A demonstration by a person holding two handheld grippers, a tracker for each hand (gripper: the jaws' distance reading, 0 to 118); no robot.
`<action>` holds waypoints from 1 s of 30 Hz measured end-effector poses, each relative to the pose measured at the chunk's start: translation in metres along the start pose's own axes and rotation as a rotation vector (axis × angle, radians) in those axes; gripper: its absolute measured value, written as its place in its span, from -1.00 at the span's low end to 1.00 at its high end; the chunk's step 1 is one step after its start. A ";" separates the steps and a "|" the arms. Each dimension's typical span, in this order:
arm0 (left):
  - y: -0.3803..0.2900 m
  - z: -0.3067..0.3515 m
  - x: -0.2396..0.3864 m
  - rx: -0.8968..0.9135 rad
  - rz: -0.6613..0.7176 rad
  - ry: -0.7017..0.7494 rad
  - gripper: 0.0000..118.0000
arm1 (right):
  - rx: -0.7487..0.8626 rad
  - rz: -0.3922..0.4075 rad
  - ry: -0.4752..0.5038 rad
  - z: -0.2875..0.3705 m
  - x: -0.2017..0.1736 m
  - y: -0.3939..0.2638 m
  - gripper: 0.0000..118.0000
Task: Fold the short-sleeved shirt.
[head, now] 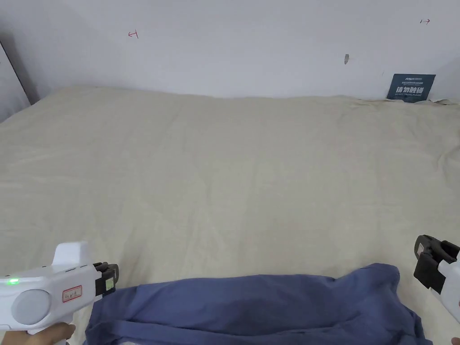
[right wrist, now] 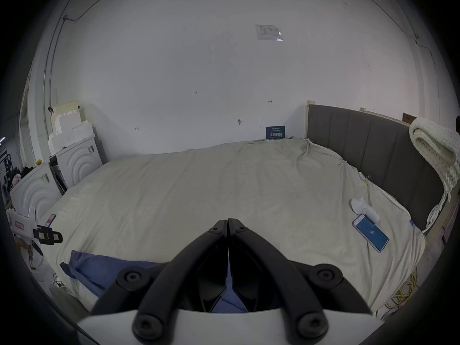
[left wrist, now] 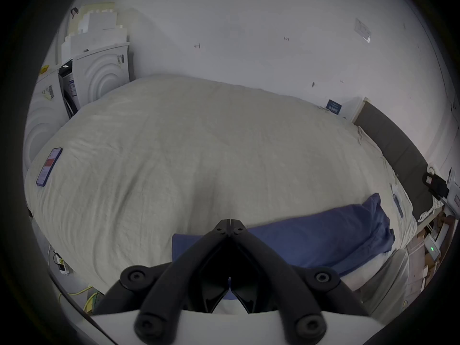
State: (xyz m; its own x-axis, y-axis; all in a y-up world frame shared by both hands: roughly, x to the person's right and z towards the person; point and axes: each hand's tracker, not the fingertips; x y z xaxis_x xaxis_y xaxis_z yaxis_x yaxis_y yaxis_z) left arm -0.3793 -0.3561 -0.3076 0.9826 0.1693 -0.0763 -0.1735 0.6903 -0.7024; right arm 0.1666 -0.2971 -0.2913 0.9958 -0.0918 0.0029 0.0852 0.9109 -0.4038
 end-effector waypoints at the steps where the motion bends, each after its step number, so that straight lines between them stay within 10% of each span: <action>1: -0.001 -0.002 0.000 -0.019 -0.013 0.005 -1.00 | -0.001 0.004 -0.005 -0.001 -0.002 -0.002 -1.00; 11: 0.001 -0.036 -0.063 -0.264 0.137 -0.127 -0.94 | -0.030 0.005 -0.004 -0.001 0.001 -0.009 -1.00; 17: -0.001 -0.057 -0.083 -0.397 0.155 -0.106 0.88 | -0.045 0.002 -0.003 0.005 0.000 -0.010 -1.00; 30: -0.022 -0.091 -0.069 -0.462 0.123 -0.076 0.44 | -0.080 -0.011 -0.013 0.014 -0.001 -0.010 -1.00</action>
State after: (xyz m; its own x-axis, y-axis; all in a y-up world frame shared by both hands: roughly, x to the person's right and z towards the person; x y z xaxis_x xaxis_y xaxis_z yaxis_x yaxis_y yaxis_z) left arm -0.4368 -0.4467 -0.3511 0.9461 0.2926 -0.1387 -0.2235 0.2803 -0.9335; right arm 0.1652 -0.3007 -0.2741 0.9952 -0.0959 0.0189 0.0933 0.8746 -0.4757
